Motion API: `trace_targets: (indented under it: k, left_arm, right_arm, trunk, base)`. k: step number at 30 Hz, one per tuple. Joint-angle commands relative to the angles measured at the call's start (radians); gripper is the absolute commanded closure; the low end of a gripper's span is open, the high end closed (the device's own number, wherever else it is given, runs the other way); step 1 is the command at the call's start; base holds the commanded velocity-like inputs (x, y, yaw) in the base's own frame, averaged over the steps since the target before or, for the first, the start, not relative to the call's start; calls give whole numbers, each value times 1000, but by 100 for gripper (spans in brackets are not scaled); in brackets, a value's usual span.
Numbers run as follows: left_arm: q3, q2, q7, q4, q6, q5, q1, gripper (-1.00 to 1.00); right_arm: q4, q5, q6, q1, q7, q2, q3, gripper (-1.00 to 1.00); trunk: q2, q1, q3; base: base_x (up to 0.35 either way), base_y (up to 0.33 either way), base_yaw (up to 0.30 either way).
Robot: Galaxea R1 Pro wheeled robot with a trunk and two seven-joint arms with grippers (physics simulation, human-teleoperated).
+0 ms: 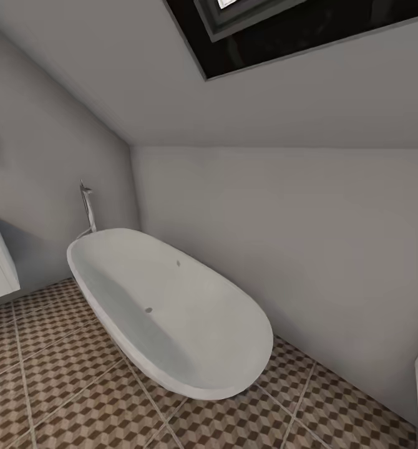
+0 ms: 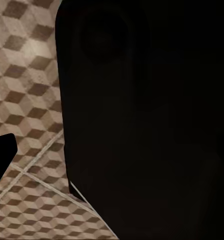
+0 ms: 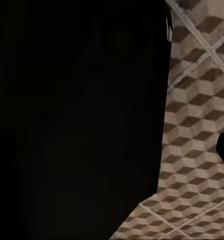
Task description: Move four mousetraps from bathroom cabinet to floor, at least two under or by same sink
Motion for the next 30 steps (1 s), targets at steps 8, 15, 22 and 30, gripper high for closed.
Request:
trace_targets:
  k: [8,15,22,30]
  left_arm:
    - [4,5,-2,-6,-4,-2,28,-100]
    - [3,8,-2,-44,-10,-1,34,-100]
    - [4,10,-2,-73,-27,-3,34,-100]
    - [4,13,1,-200,-69,-3,33,-100]
  right_arm:
    - [-24,-2,-15,-46,-2,37,1,-100]
    - [-33,1,-28,-86,-3,61,1,-100]
    - [-34,1,-29,-100,-3,60,2,-100]
    - [-44,2,-138,-100,-9,57,0,-100]
  trunk:
    - [-1,0,-1]
    - [-1,0,-1]
    - [-1,0,-1]
    - [-1,0,-1]
  base:
    - [0,0,0]
    - [0,0,0]
    - [0,0,0]
    - [0,0,0]
